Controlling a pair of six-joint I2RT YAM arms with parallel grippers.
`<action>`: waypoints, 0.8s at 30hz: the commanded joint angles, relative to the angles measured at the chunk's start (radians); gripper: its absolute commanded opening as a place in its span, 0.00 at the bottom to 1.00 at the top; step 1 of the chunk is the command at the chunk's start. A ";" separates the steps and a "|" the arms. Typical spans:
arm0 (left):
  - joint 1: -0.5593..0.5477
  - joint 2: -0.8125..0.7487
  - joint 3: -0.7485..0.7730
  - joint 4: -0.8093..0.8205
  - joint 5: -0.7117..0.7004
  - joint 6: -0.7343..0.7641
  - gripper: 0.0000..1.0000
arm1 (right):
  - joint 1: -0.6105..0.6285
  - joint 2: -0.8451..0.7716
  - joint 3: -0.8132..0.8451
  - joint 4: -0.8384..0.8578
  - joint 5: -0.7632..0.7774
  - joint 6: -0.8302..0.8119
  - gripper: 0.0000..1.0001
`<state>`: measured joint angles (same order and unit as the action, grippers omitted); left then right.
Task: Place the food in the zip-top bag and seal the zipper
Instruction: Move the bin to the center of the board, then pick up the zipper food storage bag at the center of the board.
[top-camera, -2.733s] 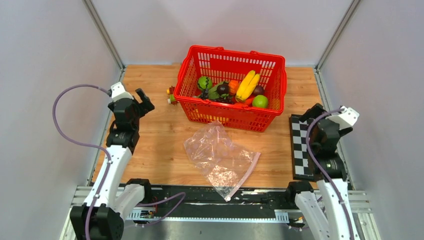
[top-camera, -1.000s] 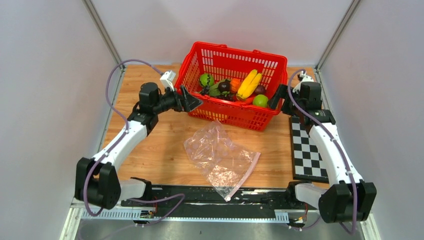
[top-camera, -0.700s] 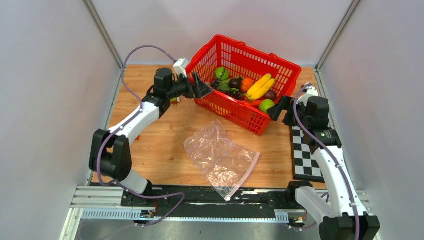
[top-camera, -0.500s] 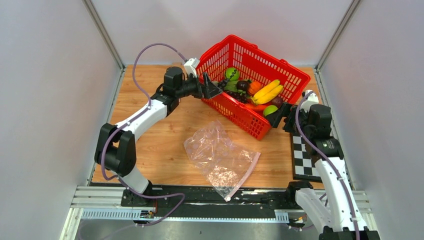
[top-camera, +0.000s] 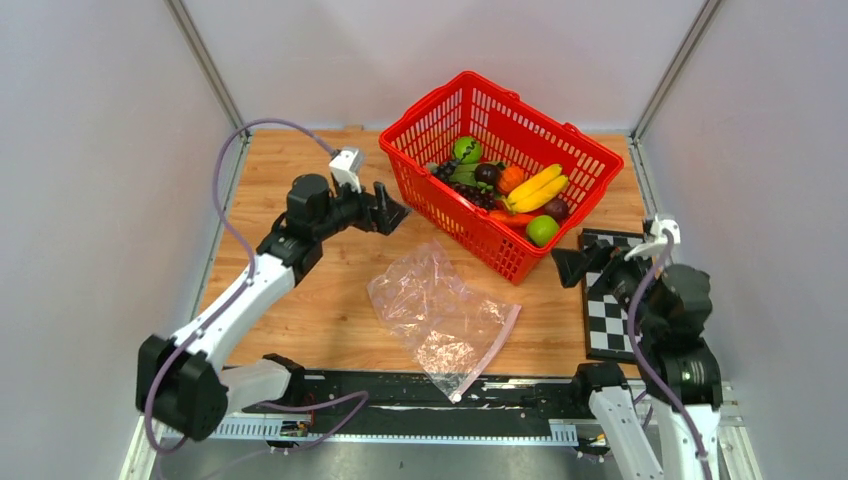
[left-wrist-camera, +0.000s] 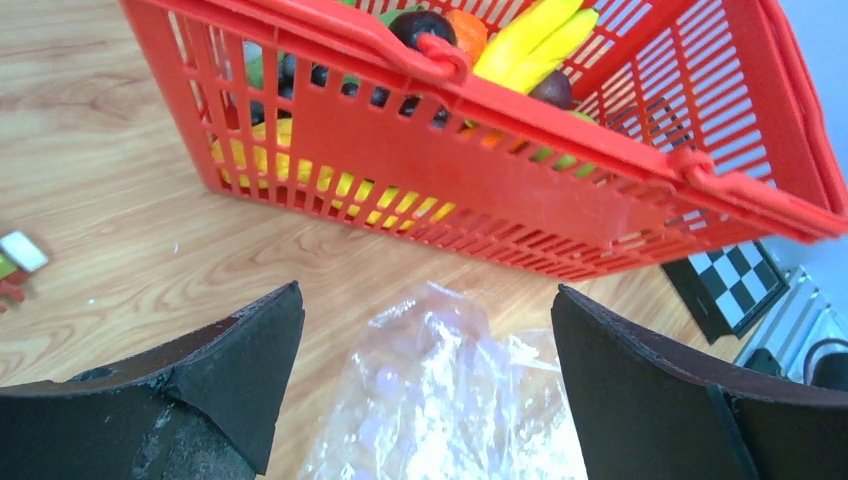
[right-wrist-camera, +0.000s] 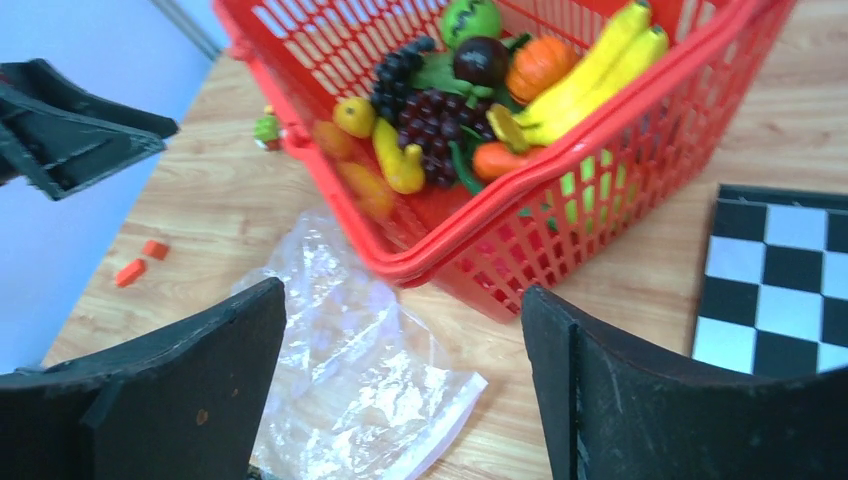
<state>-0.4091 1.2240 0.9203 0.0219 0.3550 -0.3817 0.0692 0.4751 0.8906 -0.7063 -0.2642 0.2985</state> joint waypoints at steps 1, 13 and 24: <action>0.003 -0.155 -0.128 -0.017 -0.024 0.071 1.00 | 0.005 -0.115 -0.059 -0.022 -0.117 0.054 0.85; -0.064 -0.139 -0.384 0.003 -0.073 0.029 1.00 | 0.005 -0.354 -0.402 -0.114 -0.421 0.310 0.66; -0.073 -0.012 -0.412 -0.006 -0.164 0.039 0.91 | 0.006 -0.277 -0.586 -0.051 -0.460 0.360 0.58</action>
<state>-0.4774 1.2118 0.5179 -0.0048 0.2256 -0.3569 0.0696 0.1764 0.3424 -0.8120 -0.6918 0.6167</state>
